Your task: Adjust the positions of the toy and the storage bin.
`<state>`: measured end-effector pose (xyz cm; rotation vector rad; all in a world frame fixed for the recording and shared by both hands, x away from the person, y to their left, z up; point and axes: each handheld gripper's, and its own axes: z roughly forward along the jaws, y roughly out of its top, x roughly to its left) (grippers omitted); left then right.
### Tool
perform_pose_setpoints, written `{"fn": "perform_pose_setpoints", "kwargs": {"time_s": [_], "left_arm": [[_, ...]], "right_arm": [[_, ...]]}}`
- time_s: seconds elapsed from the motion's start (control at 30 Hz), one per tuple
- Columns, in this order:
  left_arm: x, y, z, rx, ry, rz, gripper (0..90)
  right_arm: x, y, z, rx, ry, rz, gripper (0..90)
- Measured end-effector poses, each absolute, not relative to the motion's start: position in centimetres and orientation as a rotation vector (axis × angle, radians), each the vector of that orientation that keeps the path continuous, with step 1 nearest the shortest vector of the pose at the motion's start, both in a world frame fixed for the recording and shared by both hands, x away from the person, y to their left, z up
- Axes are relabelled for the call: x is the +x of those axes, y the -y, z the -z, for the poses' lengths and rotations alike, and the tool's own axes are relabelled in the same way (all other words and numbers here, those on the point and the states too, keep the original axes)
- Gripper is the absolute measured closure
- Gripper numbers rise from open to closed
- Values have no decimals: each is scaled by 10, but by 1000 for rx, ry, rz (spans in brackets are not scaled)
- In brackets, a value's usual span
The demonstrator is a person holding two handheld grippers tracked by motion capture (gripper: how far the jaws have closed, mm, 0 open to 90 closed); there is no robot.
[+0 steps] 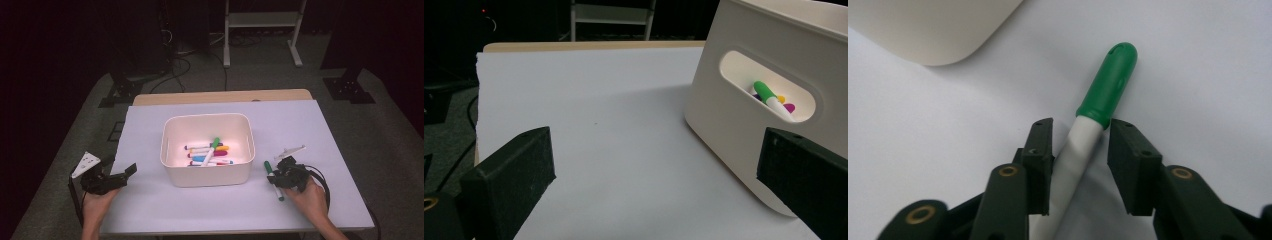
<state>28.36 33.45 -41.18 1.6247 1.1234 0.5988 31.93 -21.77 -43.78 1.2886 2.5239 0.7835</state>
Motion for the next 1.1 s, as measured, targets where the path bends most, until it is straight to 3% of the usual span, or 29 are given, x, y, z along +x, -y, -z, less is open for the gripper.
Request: {"fn": "perform_pose_setpoints", "kwargs": {"time_s": [0.2, 0.8, 1.1], "left_arm": [[283, -335, 412, 1621, -1126, -600, 7], [285, -332, 412, 1636, -1123, -603, 7], [285, -332, 412, 1638, -1121, -604, 7]], "right_arm": [[321, 226, 438, 1296, -2518, -774, 745], [337, 268, 428, 1474, -2645, -983, 755], [344, 276, 395, 1445, -2694, -1104, 755]]}}
